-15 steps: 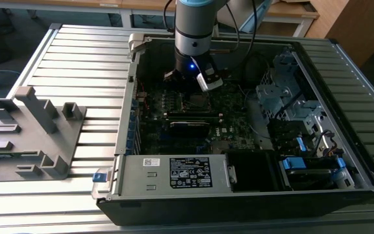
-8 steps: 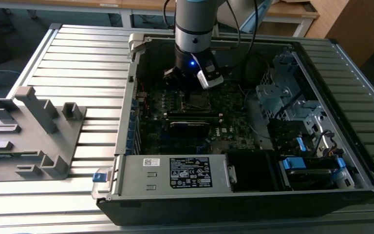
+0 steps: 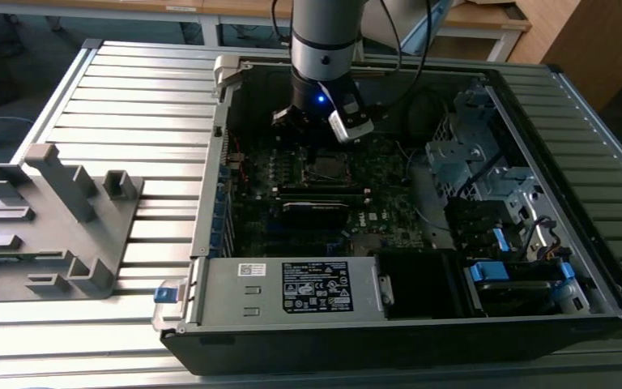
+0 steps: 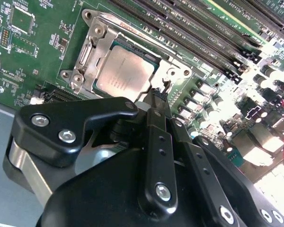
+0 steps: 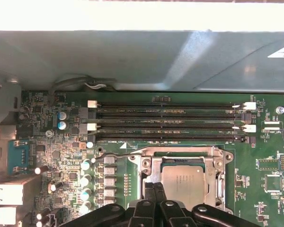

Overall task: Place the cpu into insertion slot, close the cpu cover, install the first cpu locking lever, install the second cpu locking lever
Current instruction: 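Close the cpu cover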

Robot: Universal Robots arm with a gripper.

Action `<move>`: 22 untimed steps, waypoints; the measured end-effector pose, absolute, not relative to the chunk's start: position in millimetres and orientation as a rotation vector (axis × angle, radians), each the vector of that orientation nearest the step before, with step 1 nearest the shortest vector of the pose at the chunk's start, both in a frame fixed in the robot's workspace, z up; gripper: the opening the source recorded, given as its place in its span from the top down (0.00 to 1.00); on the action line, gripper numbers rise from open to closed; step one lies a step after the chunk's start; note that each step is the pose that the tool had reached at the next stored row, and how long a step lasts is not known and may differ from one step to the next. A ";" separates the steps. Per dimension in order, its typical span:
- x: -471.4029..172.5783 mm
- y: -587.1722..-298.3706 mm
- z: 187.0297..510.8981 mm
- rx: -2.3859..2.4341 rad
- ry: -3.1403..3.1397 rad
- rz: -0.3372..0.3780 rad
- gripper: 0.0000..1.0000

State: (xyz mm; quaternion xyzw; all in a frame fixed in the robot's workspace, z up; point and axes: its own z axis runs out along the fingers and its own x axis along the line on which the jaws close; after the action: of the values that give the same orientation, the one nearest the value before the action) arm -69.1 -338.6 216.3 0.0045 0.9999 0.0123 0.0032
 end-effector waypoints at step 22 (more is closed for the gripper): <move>-58.2 -338.6 216.4 0.014 3.135 0.039 0.90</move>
State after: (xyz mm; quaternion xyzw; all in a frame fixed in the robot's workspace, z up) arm -58.2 -338.6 216.4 0.0046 0.9999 0.0123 0.0032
